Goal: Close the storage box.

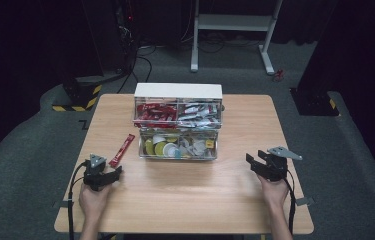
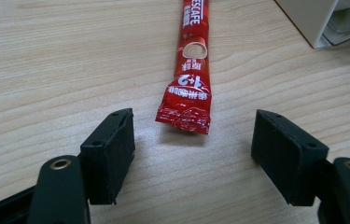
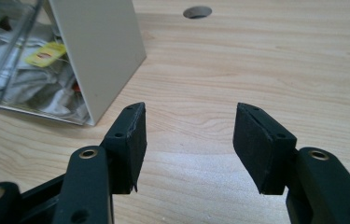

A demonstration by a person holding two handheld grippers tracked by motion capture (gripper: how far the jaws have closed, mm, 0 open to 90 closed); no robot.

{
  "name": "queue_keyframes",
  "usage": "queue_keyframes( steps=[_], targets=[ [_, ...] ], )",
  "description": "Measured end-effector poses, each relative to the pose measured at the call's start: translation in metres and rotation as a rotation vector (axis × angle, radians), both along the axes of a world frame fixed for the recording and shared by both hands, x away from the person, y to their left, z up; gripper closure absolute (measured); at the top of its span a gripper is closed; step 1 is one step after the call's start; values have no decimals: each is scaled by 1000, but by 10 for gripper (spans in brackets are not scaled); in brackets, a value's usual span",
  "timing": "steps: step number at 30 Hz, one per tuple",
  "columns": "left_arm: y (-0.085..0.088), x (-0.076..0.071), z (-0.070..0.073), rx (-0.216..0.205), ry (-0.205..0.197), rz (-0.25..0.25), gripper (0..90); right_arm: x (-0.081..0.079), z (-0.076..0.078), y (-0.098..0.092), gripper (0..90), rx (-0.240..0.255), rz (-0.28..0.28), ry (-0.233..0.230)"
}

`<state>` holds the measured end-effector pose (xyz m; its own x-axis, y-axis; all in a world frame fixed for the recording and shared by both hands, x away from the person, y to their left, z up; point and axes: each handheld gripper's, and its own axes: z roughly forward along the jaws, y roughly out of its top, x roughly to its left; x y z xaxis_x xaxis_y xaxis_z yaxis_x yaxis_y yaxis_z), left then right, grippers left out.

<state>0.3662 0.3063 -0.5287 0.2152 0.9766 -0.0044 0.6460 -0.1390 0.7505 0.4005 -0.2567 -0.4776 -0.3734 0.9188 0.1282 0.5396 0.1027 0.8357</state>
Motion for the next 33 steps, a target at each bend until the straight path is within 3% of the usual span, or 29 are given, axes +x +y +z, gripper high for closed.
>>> queue_keyframes(
  steps=[9, 13, 21, 26, 33],
  targets=[
    [0, 0, 0, 0, 1, -1, 303, 11, -18, 2, 427, -64, 2, 49],
    [0, 0, 0, -1, -1, 0, 303, 16, -24, 5, 427, -127, -4, 50],
    [0, 0, 0, -2, 0, 0, 303, 28, -32, 6, 416, -151, -22, 67],
    [0, 0, 0, 0, -2, 1, 303, 36, -36, 14, 402, -229, -22, 77],
    [0, 0, 0, 1, -1, 1, 303, 44, -40, 17, 377, -210, -20, 94]
  ],
)
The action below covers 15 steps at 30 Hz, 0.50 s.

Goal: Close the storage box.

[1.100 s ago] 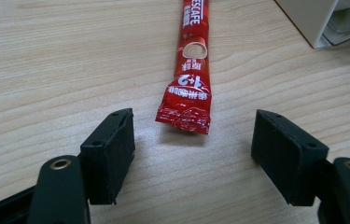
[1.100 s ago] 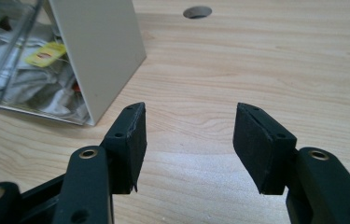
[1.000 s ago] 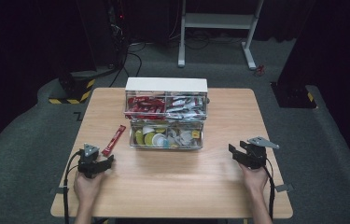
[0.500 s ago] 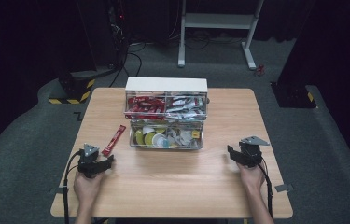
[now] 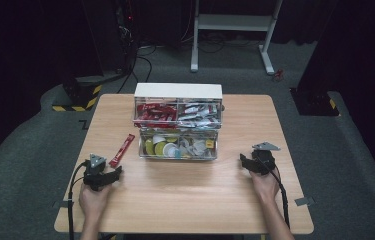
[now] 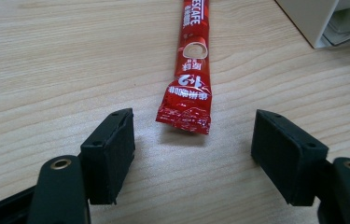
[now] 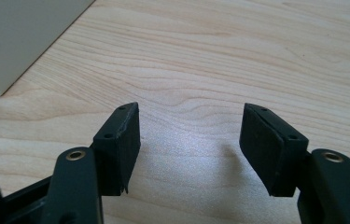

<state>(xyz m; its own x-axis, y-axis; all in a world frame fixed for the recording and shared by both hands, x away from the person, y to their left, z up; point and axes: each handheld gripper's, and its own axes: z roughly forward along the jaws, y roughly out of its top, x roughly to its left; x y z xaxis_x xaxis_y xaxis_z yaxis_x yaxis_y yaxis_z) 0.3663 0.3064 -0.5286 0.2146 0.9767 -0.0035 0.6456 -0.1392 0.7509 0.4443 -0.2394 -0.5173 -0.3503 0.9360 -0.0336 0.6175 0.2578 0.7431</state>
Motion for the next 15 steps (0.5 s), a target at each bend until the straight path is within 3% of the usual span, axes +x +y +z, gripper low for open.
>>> queue_keyframes(
  steps=[5, 15],
  targets=[
    [0, 0, 0, 0, 0, 0, 303, 2, -5, 2, 358, 10, -10, 30],
    [0, 0, 0, -1, 0, 1, 303, 1, -5, 4, 339, 6, -12, 22]
  ],
)
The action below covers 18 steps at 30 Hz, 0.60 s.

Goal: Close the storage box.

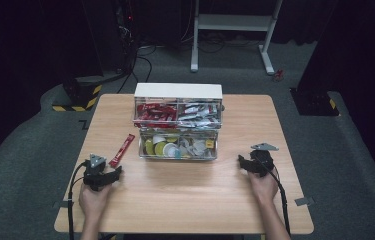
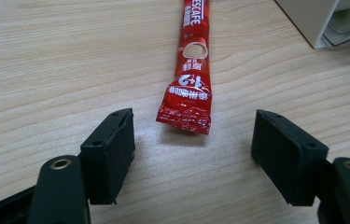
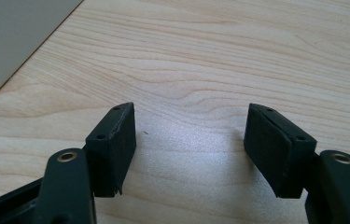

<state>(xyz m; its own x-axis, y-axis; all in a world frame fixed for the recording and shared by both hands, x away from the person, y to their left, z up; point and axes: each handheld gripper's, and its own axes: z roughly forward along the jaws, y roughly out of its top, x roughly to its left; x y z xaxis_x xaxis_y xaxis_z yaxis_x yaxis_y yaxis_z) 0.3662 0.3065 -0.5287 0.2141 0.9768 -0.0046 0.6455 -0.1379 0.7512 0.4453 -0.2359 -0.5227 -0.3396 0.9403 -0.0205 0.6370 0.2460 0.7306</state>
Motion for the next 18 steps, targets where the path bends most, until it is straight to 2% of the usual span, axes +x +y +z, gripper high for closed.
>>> queue_keyframes(
  steps=[8, 18],
  targets=[
    [0, 0, 0, 2, 0, 0, 303, -4, 0, 3, 329, 3, -15, 5],
    [0, 0, 0, 1, 1, -1, 300, -5, 0, 3, 328, 1, -9, 4]
  ],
)
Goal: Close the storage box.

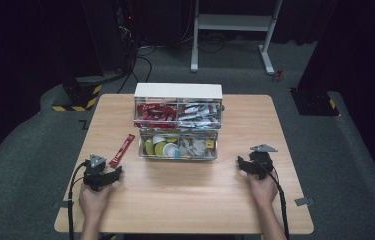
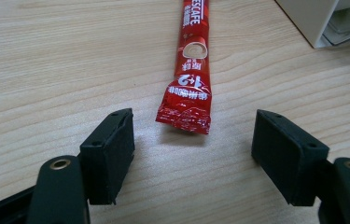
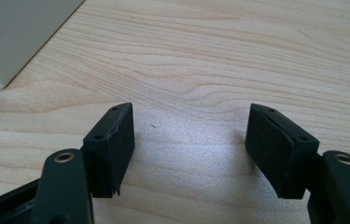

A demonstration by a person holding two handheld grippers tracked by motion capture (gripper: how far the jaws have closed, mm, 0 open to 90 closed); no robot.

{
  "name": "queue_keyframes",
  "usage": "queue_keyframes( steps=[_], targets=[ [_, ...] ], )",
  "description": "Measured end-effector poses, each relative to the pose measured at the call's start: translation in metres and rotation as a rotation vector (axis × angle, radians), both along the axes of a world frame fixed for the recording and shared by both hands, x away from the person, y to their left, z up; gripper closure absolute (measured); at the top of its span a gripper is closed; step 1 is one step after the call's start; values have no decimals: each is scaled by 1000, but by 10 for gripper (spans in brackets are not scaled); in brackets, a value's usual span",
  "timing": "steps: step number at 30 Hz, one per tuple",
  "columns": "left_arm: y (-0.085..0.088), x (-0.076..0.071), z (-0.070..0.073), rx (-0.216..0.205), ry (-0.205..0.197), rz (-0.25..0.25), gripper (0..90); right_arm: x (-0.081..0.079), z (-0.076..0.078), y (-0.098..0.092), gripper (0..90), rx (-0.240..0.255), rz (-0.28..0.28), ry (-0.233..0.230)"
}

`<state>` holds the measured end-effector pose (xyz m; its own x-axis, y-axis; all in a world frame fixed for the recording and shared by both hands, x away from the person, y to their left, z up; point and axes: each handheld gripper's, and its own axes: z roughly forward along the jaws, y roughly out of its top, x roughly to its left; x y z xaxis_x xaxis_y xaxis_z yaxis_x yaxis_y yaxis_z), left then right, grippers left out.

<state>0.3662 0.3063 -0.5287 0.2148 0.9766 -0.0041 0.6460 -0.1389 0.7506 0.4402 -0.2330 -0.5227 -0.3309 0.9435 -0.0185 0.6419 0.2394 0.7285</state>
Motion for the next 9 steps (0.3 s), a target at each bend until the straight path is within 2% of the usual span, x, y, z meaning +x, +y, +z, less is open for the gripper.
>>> queue_keyframes(
  steps=[9],
  targets=[
    [0, 0, 0, -1, 0, -1, 298, 0, 0, 0, 328, 0, -2, -1]
  ],
)
